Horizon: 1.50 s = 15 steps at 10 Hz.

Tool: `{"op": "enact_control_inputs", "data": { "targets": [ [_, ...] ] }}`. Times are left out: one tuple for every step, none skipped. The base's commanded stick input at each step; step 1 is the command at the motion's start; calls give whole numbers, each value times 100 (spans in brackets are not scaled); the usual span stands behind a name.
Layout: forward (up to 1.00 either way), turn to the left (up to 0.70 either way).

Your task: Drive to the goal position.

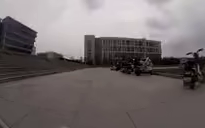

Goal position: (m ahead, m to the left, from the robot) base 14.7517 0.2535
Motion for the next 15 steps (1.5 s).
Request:
{"op": "enact_control_inputs", "data": {
  "targets": [
    [100,0],
    [100,0],
    [100,0],
    [100,0],
    [100,0],
    [100,0],
    [100,0],
    [100,0],
    [100,0],
    [100,0],
    [100,0],
    [100,0],
    [100,0],
    [100,0],
    [100,0]
  ]
}}
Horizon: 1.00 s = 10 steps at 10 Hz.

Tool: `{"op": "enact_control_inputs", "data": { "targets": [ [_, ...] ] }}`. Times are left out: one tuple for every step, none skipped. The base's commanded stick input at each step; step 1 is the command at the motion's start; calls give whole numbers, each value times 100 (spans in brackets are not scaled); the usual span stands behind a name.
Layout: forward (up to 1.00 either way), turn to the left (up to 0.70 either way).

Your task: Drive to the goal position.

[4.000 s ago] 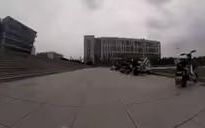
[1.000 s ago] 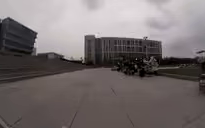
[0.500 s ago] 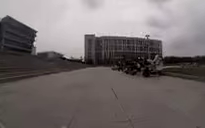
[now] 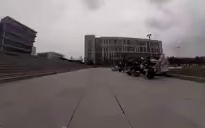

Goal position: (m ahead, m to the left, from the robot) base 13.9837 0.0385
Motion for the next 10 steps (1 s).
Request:
{"op": "enact_control_inputs", "data": {
  "targets": [
    [100,0],
    [100,27],
    [100,19],
    [100,0],
    [100,0],
    [100,0],
    [100,0],
    [100,0],
    [100,0],
    [100,0]
  ]
}}
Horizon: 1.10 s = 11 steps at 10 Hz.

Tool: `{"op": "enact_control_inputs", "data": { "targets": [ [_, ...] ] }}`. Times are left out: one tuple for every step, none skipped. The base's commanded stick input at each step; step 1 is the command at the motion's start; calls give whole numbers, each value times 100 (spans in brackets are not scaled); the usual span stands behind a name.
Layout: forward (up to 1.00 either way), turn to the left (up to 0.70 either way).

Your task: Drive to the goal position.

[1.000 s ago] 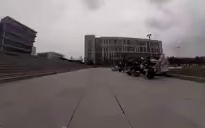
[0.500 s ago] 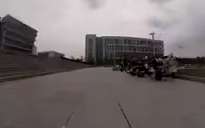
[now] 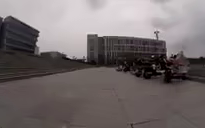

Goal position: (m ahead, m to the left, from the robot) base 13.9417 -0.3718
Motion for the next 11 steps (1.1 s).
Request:
{"op": "enact_control_inputs", "data": {
  "targets": [
    [100,0],
    [100,0],
    [100,0],
    [100,0],
    [100,0],
    [100,0],
    [100,0],
    [100,0],
    [100,0],
    [100,0],
    [100,0]
  ]
}}
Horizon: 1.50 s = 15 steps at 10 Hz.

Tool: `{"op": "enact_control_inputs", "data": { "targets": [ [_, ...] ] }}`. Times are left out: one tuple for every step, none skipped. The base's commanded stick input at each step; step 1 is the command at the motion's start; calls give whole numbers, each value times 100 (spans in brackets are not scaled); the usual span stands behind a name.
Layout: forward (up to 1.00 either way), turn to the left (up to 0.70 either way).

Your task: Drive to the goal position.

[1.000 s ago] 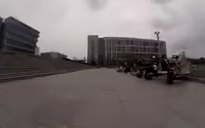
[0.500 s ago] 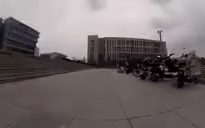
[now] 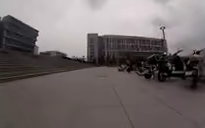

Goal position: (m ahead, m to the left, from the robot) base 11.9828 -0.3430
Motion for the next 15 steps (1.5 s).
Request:
{"op": "enact_control_inputs", "data": {
  "targets": [
    [100,0],
    [100,0],
    [100,0],
    [100,0],
    [100,0],
    [100,0],
    [100,0],
    [100,-14],
    [100,-20],
    [100,-6],
    [100,0],
    [100,0],
    [100,0],
    [100,0],
    [100,0]
  ]
}}
